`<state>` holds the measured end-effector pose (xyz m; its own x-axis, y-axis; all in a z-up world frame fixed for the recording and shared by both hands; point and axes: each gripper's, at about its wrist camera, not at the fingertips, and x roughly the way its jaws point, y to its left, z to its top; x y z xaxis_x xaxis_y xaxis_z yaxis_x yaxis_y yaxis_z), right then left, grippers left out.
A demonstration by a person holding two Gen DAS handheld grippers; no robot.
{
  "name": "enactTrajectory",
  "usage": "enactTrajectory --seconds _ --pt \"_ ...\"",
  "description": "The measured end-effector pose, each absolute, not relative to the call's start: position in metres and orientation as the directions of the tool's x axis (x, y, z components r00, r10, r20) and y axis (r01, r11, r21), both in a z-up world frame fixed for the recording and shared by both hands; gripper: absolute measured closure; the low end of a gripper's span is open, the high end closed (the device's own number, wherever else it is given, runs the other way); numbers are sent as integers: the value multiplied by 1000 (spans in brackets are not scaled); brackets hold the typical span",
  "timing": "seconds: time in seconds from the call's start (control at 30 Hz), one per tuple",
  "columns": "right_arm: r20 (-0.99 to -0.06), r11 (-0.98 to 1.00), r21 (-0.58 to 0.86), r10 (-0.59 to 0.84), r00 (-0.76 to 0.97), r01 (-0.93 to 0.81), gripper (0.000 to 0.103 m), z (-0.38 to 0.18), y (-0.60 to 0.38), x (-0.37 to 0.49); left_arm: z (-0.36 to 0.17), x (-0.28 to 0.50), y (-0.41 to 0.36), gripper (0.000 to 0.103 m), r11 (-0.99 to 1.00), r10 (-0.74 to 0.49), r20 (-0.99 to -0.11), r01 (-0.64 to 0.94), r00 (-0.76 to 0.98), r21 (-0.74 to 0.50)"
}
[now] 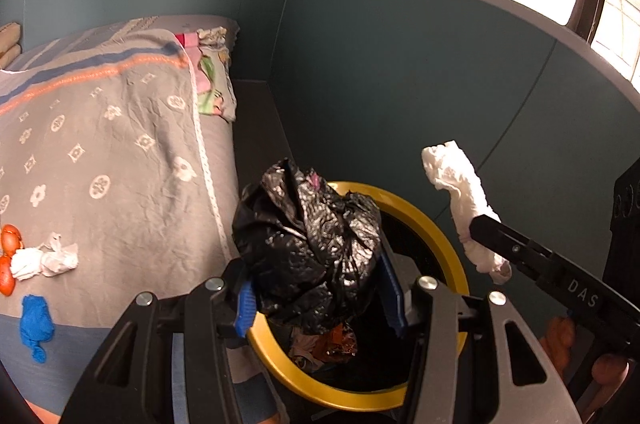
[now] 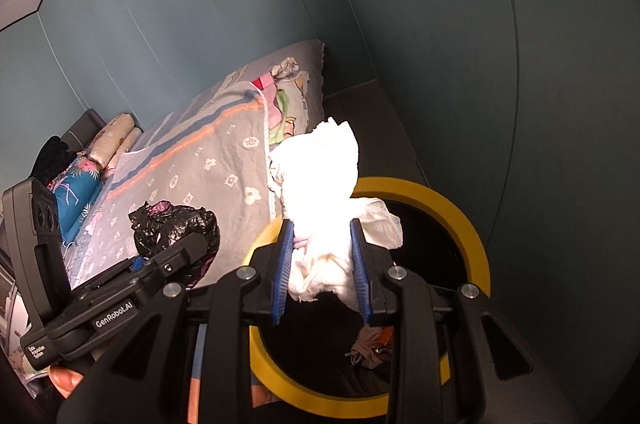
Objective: Collect trash
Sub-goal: 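Open both tools to drop the black bag and white tissue into the bin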
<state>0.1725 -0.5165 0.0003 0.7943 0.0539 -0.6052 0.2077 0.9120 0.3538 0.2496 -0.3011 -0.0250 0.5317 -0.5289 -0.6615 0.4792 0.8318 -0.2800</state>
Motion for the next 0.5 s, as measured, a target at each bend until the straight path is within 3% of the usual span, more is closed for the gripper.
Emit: enactTrajectory --seconds 0.33,0.5 --pt "-642 893 376 59 765 247 75 -25 -525 183 -55 257 -322 54 815 -542 -702 492 462 -306" --pt "-650 883 389 62 757 261 66 -33 -531 181 -61 259 -320 47 814 -544 -712 485 443 -321"
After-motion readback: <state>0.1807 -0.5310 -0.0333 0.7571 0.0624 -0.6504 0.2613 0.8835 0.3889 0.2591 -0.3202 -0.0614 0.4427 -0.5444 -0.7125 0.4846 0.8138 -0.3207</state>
